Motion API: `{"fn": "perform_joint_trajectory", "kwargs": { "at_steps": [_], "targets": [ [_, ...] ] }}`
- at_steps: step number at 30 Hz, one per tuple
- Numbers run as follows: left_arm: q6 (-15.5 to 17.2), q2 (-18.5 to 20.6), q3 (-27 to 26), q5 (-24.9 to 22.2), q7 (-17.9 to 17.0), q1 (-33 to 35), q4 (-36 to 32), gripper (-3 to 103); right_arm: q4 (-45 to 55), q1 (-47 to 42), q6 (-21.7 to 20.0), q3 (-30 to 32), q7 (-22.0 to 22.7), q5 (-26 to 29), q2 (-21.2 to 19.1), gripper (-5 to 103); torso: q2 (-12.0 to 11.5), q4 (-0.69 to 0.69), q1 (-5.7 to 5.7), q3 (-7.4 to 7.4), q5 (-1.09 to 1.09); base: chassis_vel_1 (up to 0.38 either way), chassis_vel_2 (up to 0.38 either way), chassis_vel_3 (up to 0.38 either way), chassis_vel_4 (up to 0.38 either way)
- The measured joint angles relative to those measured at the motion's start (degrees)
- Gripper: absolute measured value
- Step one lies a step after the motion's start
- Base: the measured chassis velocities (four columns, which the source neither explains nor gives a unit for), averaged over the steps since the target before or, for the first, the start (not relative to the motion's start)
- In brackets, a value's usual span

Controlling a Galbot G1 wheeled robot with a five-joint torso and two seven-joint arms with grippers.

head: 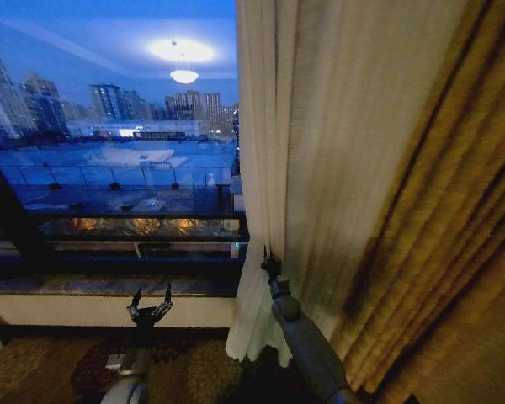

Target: Open the curtains by pulling them apart, changing their state from closed to fully open.

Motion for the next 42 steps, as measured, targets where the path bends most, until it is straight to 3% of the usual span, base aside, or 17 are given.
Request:
{"fn": "perform_joint_trajectory", "kwargs": {
  "at_steps": [9, 13, 21, 31, 36, 42],
  "targets": [
    [0.0, 0.0, 0.0, 0.0, 0.0, 0.0, 0.0, 100, 1.1, -0.4, -1.3, 0.4, 1.1, -5.9, -0.9, 0, 0.0, -0.01, 0.00, 0.00, 0.02, -0.107, -0.138, 0.123, 0.099],
    [0.0, 0.0, -0.1, 0.0, 0.0, 0.0, 0.0, 100, 0.6, -0.3, -2.3, 1.9, 2.5, -5.3, -1.7, 0, 0.0, 0.05, 0.00, 0.00, -0.03, 0.059, 0.045, -0.022, -0.026],
    [0.0, 0.0, 0.0, 0.0, 0.0, 0.0, 0.0, 100, -0.7, 0.3, -3.7, 5.8, 5.3, -2.6, -4.8, 0, 0.0, 0.02, 0.00, 0.00, 0.03, 0.023, 0.021, -0.013, -0.012],
    [0.0, 0.0, 0.0, 0.0, 0.0, 0.0, 0.0, 100, 1.7, -2.7, -5.5, 9.5, 12.4, -1.5, -10.8, 0, 0.0, 0.01, 0.00, 0.00, 0.00, 0.000, 0.000, 0.000, 0.000],
    [0.0, 0.0, 0.0, 0.0, 0.0, 0.0, 0.0, 100, 2.3, -3.3, -7.0, 10.3, 15.4, -2.2, -11.2, 0, 0.0, 0.00, 0.00, 0.00, 0.01, 0.000, 0.000, 0.000, 0.000],
    [0.0, 0.0, 0.0, 0.0, 0.0, 0.0, 0.0, 100, 5.6, -5.5, -7.3, 8.8, 15.6, -1.6, -10.7, 0, 0.0, 0.01, 0.01, 0.00, 0.01, 0.000, 0.000, 0.000, 0.000]
  ]
}}
